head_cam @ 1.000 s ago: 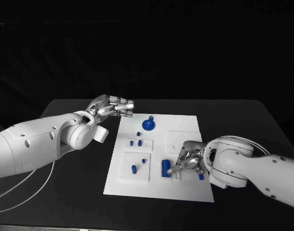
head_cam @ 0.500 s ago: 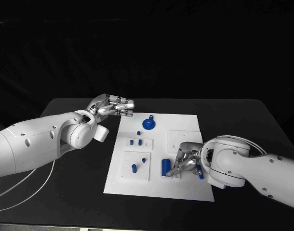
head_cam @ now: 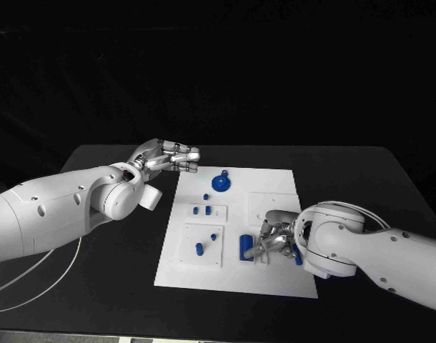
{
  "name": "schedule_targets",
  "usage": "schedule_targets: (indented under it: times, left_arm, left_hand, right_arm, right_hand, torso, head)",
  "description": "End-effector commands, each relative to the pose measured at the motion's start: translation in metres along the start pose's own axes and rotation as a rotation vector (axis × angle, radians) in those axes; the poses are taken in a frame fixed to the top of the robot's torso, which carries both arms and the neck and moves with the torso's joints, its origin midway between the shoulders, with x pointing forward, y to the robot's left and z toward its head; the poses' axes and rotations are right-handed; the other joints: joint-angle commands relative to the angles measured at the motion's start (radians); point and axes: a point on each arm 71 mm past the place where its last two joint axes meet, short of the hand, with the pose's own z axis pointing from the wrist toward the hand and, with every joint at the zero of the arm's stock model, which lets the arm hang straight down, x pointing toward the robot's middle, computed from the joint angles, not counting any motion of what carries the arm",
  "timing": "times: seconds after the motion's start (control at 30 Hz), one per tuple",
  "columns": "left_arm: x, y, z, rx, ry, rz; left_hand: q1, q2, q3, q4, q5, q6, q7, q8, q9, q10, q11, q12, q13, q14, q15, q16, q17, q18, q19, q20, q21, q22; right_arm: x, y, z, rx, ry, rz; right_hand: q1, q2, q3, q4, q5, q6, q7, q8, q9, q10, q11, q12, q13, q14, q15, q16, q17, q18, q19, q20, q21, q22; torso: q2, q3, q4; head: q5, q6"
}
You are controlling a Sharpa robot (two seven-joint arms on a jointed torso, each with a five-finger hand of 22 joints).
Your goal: Assemble the parts on the task board
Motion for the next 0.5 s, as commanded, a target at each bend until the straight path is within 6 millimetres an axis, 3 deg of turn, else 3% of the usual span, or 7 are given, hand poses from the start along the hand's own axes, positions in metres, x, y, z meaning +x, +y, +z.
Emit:
schedule_targets:
  times: [0.03, 0.2, 0.27, 0.5]
  left_arm:
    - [0.002, -0.001, 0.000, 0.005, 0.019, -0.006]
    - [0.002, -0.001, 0.000, 0.003, 0.019, -0.006]
    - [0.001, 0.000, -0.001, 0.001, 0.019, -0.006]
    - [0.000, 0.000, -0.001, 0.000, 0.017, -0.005]
  left_hand:
    - [-0.008, -0.002, 0.001, 0.004, -0.001, -0.001, 0.008, -0.001, 0.000, -0.009, 0.000, -0.002, 0.000, -0.006, -0.001, -0.004, 0.001, 0.003, -0.002, 0.002, 0.003, -0.001]
    - [-0.008, -0.002, 0.001, 0.004, -0.001, -0.001, 0.008, -0.001, 0.000, -0.009, 0.000, -0.002, 0.000, -0.006, -0.001, -0.004, 0.001, 0.003, -0.002, 0.002, 0.003, -0.001]
    - [-0.008, -0.002, 0.001, 0.004, -0.001, -0.001, 0.008, -0.001, 0.000, -0.009, 0.000, -0.002, 0.000, -0.006, -0.001, -0.004, 0.001, 0.003, -0.002, 0.002, 0.003, -0.001]
    - [-0.006, -0.002, 0.001, 0.005, -0.001, 0.000, 0.008, -0.001, 0.000, -0.009, 0.000, -0.002, 0.001, -0.008, -0.001, -0.004, 0.001, 0.003, -0.003, 0.002, 0.003, -0.004]
  right_arm:
    - [0.000, -0.003, 0.001, 0.018, -0.017, -0.007]
    - [0.000, -0.005, -0.001, 0.013, -0.003, -0.001]
    - [0.000, -0.007, -0.002, 0.007, -0.002, 0.008]
    - [-0.014, -0.014, -0.012, -0.012, -0.044, 0.069]
  right_hand:
    - [-0.015, -0.001, 0.006, 0.009, -0.001, 0.006, 0.002, 0.000, -0.001, 0.007, -0.002, -0.002, 0.002, 0.002, -0.003, -0.007, 0.000, -0.013, 0.057, -0.006, -0.005, 0.097]
    - [-0.022, -0.027, 0.027, 0.014, 0.000, 0.006, 0.003, 0.001, 0.001, 0.007, -0.001, -0.005, 0.003, 0.002, -0.002, -0.008, -0.001, -0.012, 0.057, -0.005, -0.005, 0.097]
    - [-0.019, -0.061, 0.049, 0.047, 0.002, 0.006, 0.004, 0.000, 0.004, 0.006, 0.000, -0.007, 0.003, 0.001, -0.001, -0.009, -0.004, -0.010, 0.057, -0.003, -0.008, 0.097]
    - [-0.007, -0.099, 0.027, 0.104, -0.001, -0.005, 0.007, 0.002, 0.028, 0.006, 0.001, 0.012, 0.018, 0.000, -0.004, -0.004, -0.001, -0.008, 0.059, -0.007, -0.003, 0.098]
  torso:
    - [0.000, 0.0001, 0.0001]
    - [0.000, 0.0000, -0.0001]
    - [0.000, 0.0003, -0.0005]
    - [0.000, 0.0003, -0.0019]
  head:
    - [0.000, 0.000]
    - [0.000, 0.000]
    - [-0.001, 0.001]
    - [-0.005, 0.003]
